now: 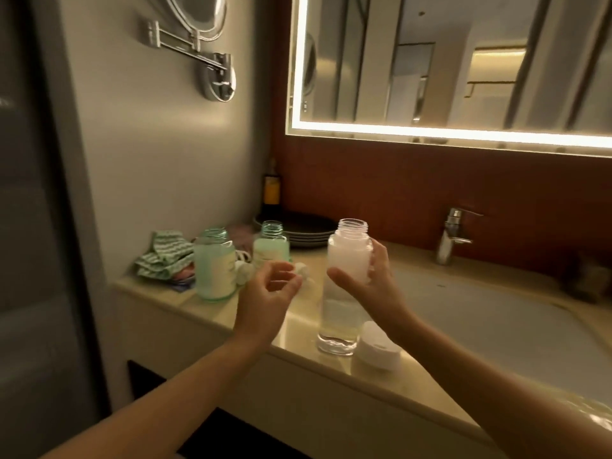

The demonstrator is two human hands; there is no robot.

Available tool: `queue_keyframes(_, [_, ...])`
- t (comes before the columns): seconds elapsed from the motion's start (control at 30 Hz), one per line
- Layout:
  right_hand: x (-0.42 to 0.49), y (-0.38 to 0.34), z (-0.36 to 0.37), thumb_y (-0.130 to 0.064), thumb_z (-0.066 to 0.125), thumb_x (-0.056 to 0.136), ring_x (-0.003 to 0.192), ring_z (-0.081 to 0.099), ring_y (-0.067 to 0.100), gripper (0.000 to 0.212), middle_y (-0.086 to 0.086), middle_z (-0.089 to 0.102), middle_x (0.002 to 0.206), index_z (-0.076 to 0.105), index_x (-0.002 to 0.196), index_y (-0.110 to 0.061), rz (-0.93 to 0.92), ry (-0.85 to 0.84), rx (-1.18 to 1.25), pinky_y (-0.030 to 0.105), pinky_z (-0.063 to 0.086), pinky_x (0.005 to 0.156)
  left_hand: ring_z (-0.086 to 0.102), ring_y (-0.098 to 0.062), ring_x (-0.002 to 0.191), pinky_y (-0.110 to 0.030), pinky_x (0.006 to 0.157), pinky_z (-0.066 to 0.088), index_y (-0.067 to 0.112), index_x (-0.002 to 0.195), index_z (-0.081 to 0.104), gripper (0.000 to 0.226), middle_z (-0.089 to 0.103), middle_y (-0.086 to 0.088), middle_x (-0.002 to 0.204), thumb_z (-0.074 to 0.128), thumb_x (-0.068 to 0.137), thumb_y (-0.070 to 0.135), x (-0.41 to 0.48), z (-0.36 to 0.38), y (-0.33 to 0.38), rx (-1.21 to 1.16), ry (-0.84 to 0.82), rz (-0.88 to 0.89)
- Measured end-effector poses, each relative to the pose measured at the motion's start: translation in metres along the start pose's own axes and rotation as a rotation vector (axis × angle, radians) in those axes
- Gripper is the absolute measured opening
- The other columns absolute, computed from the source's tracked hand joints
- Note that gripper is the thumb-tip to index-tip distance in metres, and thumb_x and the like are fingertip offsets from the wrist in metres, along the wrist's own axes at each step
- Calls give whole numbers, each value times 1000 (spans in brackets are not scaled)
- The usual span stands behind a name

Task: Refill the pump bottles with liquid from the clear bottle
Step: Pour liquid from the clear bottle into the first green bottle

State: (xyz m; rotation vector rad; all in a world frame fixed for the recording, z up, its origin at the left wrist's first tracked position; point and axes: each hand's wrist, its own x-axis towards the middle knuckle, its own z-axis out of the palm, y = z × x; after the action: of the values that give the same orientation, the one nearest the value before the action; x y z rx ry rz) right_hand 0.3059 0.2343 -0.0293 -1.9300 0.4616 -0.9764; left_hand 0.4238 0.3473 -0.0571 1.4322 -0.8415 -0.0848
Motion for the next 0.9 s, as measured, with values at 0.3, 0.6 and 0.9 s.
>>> queue_keyframes(0.3, [21,5,22,-24,78,69,95,54,14,71,-3,48,108,33,124,-24,5,76,-26,24,49,72,43,-10,112,-19,87,34,10,132,36,67,46,-4,127,72,77,16,67,-8,-62,220,114,15])
queue_keyframes(0.6, [43,14,15,-24,80,66,94,53,12,71,-3,48,111,34,120,-28,-37,113,-65,20,48,69,44,-30,122,-41,97,41,10,137,26,89,42,-12,137,79,70,34,141,24,-66,417,123,-143])
queue_keyframes(0.9, [62,3,-6,-29,82,64,99,54,20,78,1,51,113,36,127,-20,-50,172,-214,34,50,77,54,-23,102,-32,81,44,10,122,40,74,55,-8,117,81,65,34,114,32,-57,447,52,-13])
